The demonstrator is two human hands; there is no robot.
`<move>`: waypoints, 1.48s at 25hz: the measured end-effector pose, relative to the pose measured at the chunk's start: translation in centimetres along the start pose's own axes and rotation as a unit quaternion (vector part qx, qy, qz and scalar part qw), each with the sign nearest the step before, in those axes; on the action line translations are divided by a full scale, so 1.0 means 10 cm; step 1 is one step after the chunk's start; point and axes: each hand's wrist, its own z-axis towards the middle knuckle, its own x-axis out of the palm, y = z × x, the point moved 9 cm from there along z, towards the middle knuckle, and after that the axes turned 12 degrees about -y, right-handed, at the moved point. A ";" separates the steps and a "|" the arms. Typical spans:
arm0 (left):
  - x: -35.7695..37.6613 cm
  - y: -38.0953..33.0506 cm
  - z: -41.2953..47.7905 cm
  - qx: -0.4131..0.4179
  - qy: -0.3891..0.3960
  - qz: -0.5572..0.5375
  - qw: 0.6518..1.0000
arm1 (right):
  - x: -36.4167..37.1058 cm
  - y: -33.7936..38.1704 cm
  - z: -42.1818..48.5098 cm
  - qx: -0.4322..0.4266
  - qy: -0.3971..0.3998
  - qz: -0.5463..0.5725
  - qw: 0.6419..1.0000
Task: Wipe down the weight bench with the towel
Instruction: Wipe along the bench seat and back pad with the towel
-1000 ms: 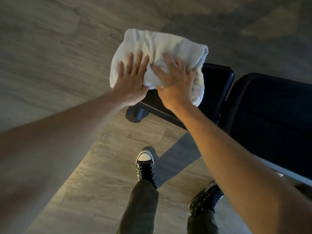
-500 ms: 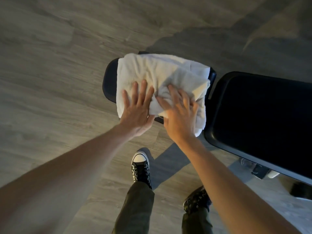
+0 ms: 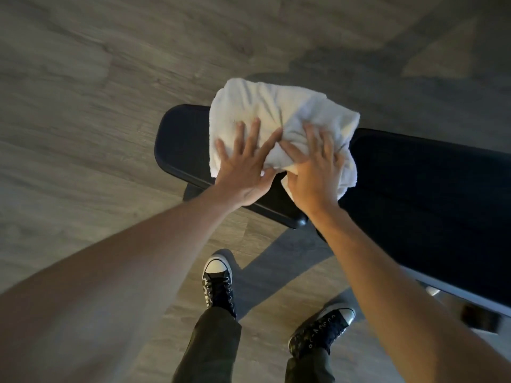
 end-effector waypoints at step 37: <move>0.49 -1.76 -0.45 0.077 -0.015 0.058 0.995 | -0.76 -1.44 -0.92 0.077 -0.027 0.007 0.997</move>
